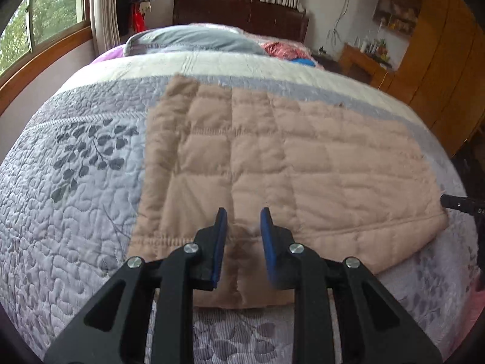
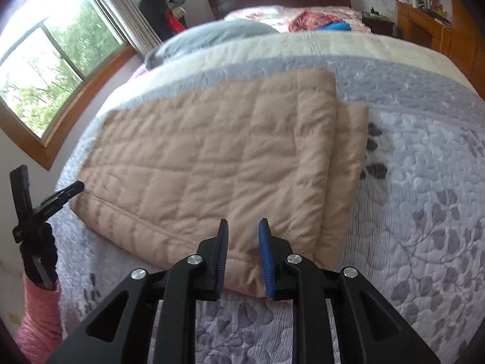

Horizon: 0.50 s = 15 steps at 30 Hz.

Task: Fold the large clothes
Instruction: 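Lay the hem over the coat body and open both tools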

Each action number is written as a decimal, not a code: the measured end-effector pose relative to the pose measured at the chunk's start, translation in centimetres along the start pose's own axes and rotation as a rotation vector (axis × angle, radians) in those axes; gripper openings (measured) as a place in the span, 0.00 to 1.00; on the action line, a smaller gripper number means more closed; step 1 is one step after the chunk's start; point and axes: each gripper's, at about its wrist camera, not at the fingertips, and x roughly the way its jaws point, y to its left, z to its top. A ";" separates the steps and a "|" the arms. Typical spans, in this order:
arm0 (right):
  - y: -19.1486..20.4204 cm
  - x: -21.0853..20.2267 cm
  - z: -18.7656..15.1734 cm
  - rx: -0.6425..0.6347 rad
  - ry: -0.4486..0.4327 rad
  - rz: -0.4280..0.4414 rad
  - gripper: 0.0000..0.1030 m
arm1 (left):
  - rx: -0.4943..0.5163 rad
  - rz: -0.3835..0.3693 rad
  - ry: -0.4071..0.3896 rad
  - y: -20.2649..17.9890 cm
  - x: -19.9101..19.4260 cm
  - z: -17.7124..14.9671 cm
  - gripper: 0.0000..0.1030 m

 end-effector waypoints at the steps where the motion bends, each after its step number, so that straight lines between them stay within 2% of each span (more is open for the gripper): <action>1: -0.2 0.9 -0.1 0.006 0.017 -0.013 0.20 | -0.002 0.001 0.016 0.1 0.6 -0.3 0.22; 2: -0.4 1.4 -0.1 0.012 0.029 -0.025 0.16 | -0.004 -0.006 0.034 0.4 1.4 -0.6 0.22; 7: -0.8 4.3 -0.5 0.027 0.049 -0.026 0.16 | 0.013 -0.022 0.041 1.1 3.5 -1.6 0.23; 12: -0.6 4.6 -0.5 0.032 0.043 -0.043 0.16 | 0.041 0.018 0.024 0.2 3.6 -2.0 0.23; 14: -0.9 4.1 -0.3 0.044 0.045 -0.033 0.16 | 0.013 0.011 0.043 0.2 3.1 -1.6 0.23; 15: -0.9 3.6 -0.4 0.042 0.042 -0.031 0.20 | -0.003 -0.003 0.053 0.2 2.4 -1.4 0.21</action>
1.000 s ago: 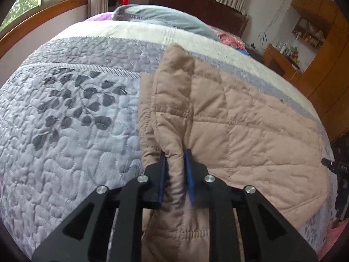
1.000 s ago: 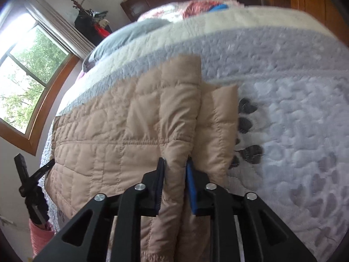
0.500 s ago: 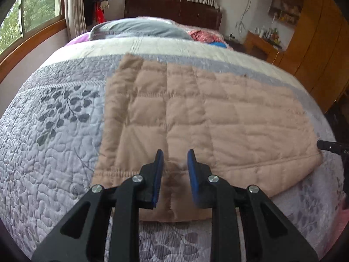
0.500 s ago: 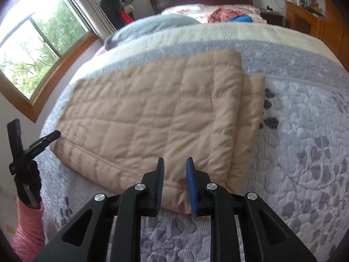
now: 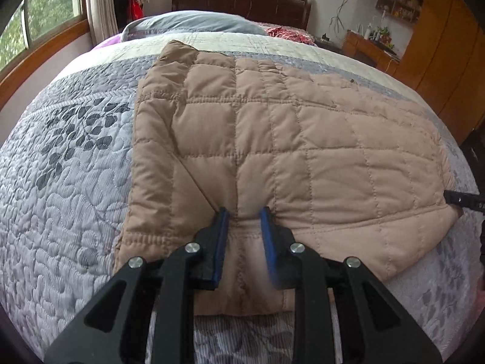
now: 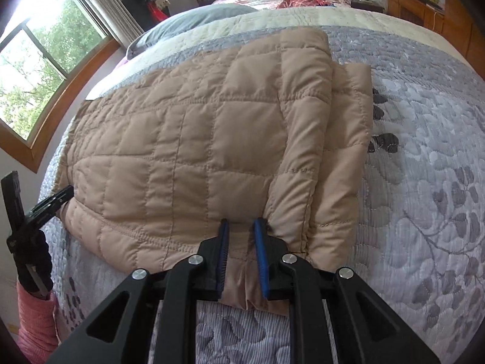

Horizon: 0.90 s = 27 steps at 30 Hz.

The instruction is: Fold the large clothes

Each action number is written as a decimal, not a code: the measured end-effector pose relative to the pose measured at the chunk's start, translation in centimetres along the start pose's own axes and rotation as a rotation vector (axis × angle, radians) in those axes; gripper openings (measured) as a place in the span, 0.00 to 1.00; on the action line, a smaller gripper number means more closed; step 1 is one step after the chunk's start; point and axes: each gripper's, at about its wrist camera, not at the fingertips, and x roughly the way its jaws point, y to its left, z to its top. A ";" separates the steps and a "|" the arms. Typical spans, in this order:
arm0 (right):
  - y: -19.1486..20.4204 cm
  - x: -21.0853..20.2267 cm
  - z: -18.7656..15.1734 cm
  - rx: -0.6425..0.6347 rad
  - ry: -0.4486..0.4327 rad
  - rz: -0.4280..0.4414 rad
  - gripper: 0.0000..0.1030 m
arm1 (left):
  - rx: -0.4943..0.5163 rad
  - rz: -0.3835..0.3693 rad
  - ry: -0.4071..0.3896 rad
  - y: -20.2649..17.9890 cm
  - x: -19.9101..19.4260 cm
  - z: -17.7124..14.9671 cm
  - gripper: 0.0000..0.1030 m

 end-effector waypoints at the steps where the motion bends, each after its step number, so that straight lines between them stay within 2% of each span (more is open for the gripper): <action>1: 0.0 -1.0 -0.2 -0.005 -0.010 0.009 0.23 | -0.007 -0.014 0.003 0.1 -0.7 0.2 0.24; 2: 0.1 -1.9 -0.4 -0.010 -0.025 0.024 0.35 | -0.008 -0.041 -0.001 0.3 -1.7 0.4 0.26; 3: 0.0 -2.7 -0.6 -0.010 -0.039 0.037 0.46 | -0.005 -0.060 -0.017 0.5 -2.7 0.5 0.36; 4: -0.2 -3.7 -0.6 -0.005 -0.063 0.056 0.49 | 0.000 -0.063 -0.041 0.7 -3.8 0.7 0.49; 6: -1.2 -5.3 -0.2 0.025 -0.095 0.065 0.61 | 0.008 -0.040 -0.085 1.7 -5.5 1.5 0.59; 9: -3.2 -6.2 1.1 0.075 -0.113 0.036 0.74 | 0.002 -0.037 -0.069 3.9 -5.8 3.0 0.70; 12: -5.1 -5.7 2.1 0.122 -0.091 0.083 0.76 | -0.062 0.042 -0.050 6.6 -4.7 4.2 0.70; 13: -6.0 -5.3 2.5 0.145 -0.079 0.119 0.76 | -0.092 0.045 -0.040 7.5 -4.2 4.5 0.70; 17: -7.5 -3.3 3.5 0.195 -0.043 0.166 0.77 | -0.203 -0.072 0.010 10.6 -1.8 5.5 0.70; 23: -8.9 -0.5 4.6 0.238 -0.004 0.213 0.78 | -0.255 -0.218 0.041 11.0 1.6 6.6 0.70; 27: -9.6 0.9 5.0 0.260 0.013 0.239 0.78 | -0.287 -0.292 0.094 10.8 4.5 7.2 0.70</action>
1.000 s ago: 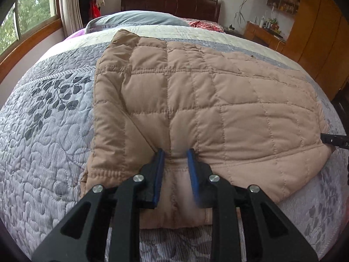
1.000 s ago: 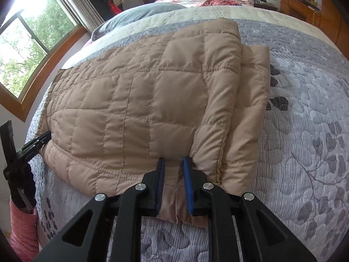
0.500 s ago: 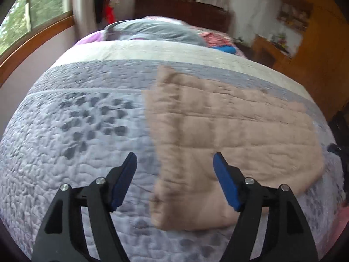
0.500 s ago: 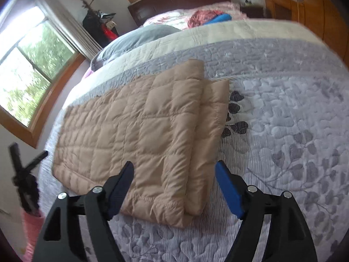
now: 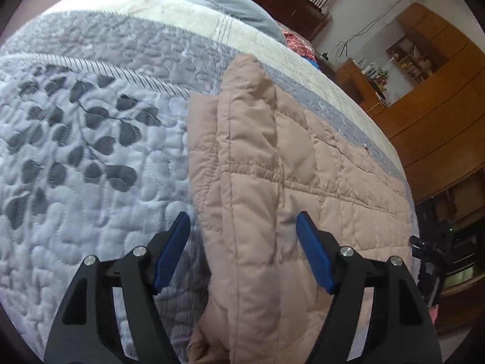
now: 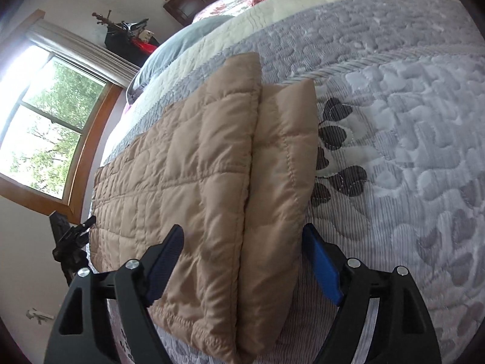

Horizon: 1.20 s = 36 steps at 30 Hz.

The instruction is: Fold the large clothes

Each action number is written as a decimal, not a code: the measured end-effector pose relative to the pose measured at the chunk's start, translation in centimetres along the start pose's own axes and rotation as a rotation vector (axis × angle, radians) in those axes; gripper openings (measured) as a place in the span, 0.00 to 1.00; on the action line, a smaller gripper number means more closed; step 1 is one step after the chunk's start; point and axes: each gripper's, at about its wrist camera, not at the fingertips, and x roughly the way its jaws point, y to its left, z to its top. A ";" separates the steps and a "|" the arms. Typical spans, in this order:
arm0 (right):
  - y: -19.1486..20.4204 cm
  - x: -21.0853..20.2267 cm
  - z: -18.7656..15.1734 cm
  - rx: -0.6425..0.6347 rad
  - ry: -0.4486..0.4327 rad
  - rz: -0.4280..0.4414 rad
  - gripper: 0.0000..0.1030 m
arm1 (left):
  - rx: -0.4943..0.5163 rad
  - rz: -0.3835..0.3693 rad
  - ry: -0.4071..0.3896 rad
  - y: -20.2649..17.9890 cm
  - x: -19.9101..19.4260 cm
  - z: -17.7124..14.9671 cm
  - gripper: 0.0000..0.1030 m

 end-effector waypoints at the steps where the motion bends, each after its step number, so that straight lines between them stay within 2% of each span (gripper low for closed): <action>1: -0.2 0.3 0.2 0.003 0.002 0.009 0.78 | -0.012 -0.020 0.014 0.2 0.6 0.2 0.70; 4: -0.2 0.9 0.8 0.004 0.000 0.021 0.79 | -0.028 -0.048 0.018 0.1 1.9 0.5 0.69; 7: 0.2 1.6 1.3 -0.002 -0.004 0.016 0.77 | -0.013 -0.092 0.052 -1.2 2.9 0.7 0.56; 8: 0.3 1.6 1.4 -0.004 -0.017 -0.002 0.66 | -0.003 -0.084 0.052 -1.8 3.3 0.6 0.54; 9: 0.5 1.6 1.4 -0.006 -0.024 -0.009 0.55 | 0.014 -0.067 0.045 -2.4 3.4 0.5 0.47; 10: 0.8 1.7 1.4 -0.010 -0.028 -0.004 0.50 | 0.029 -0.051 0.035 -2.9 3.4 0.4 0.41; 11: 1.2 1.6 1.3 -0.020 -0.034 -0.001 0.39 | 0.035 -0.048 0.025 -3.3 3.3 0.2 0.37; 12: 1.6 1.5 1.3 -0.030 -0.041 0.003 0.28 | 0.033 -0.055 0.015 -3.6 3.2 0.1 0.28; 13: 2.0 1.0 1.1 -0.048 -0.058 0.007 0.25 | 0.026 -0.064 0.004 -3.9 2.9 -0.1 0.21; 15: 2.9 0.3 0.8 -0.055 -0.075 0.021 0.18 | 0.022 -0.077 -0.021 -4.2 1.9 -0.3 0.15; 21: 5.9 -3.5 -0.4 -0.115 -0.117 0.071 0.15 | 0.084 -0.144 -0.100 -7.2 -2.7 -1.0 0.11; 25: 8.8 -6.9 -2.8 -0.191 -0.136 0.083 0.15 | 0.132 -0.161 -0.141 -9.1 -6.8 -2.5 0.11; 32: 11.5 -11.5 -9.3 -0.296 -0.146 0.099 0.15 | 0.192 -0.142 -0.187 -8.5 -15.0 -8.9 0.11; 36: 11.2 -12.3 -12.8 -0.308 -0.127 0.114 0.15 | 0.210 -0.123 -0.182 -7.7 -17.4 -12.6 0.12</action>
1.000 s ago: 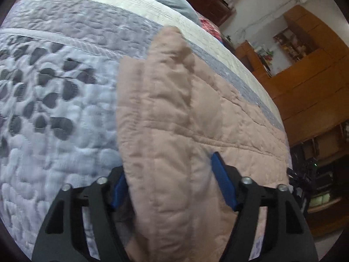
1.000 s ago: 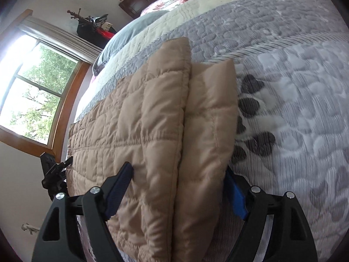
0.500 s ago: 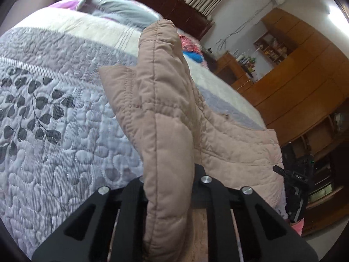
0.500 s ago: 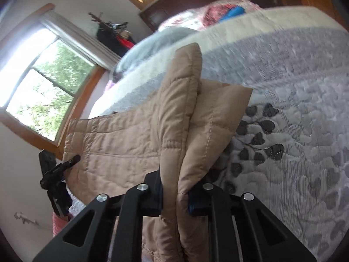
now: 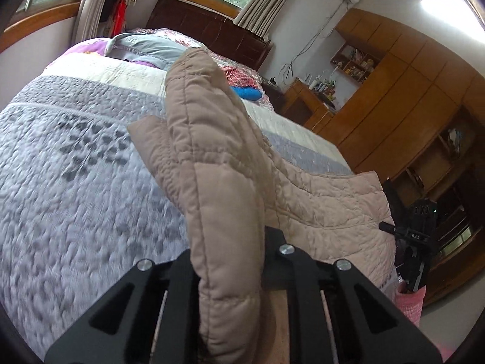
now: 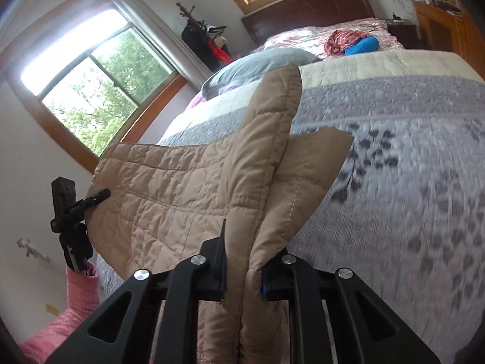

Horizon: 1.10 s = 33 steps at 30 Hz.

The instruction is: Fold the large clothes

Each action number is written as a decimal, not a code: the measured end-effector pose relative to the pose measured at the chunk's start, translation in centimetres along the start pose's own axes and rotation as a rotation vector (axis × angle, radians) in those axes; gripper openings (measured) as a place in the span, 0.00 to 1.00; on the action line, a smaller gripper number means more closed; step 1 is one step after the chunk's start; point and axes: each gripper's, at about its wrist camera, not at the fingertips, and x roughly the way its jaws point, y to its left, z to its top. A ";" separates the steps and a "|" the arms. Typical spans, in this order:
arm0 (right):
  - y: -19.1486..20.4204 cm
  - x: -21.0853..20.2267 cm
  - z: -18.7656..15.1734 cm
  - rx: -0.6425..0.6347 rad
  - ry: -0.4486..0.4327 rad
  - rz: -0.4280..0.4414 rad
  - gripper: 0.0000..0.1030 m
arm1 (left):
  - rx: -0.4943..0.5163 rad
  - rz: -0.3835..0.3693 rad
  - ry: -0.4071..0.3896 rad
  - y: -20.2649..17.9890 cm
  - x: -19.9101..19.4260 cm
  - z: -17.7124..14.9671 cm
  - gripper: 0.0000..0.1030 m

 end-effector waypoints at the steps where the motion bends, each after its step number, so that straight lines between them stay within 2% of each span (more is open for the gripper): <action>1: 0.2 -0.1 -1.2 0.002 0.012 0.000 0.15 | 0.006 0.006 0.005 0.0 -0.6 -0.9 0.12; 6: 0.0 0.6 -5.4 0.022 0.061 -0.002 0.15 | 0.011 0.044 0.050 1.6 -0.9 -5.2 0.12; 13: -3.5 3.8 -9.1 0.111 0.132 -0.031 0.17 | -0.044 0.109 0.112 6.5 2.9 -8.6 0.16; 16: -5.1 5.1 -9.9 0.138 0.143 -0.033 0.20 | -0.052 0.122 0.141 8.4 4.7 -10.0 0.21; 19: -5.9 6.1 -10.3 0.143 0.150 -0.034 0.22 | -0.066 0.105 0.135 9.5 5.3 -10.7 0.25; 25: -6.0 7.4 -11.1 0.135 0.157 -0.057 0.24 | -0.020 0.156 0.117 8.6 5.5 -11.5 0.28; 28: -6.0 7.1 -11.2 0.141 0.151 -0.056 0.26 | -0.032 0.166 0.121 8.6 5.5 -11.3 0.31; 29: -6.0 6.8 -11.2 0.145 0.149 -0.060 0.27 | -0.038 0.174 0.122 8.4 5.3 -11.2 0.33; 31: -6.2 6.2 -11.3 0.149 0.150 -0.081 0.38 | -0.056 0.190 0.125 8.3 4.8 -11.0 0.39; 33: -5.8 5.1 -11.3 0.118 0.148 -0.134 0.44 | -0.053 0.222 0.118 7.9 3.6 -10.9 0.42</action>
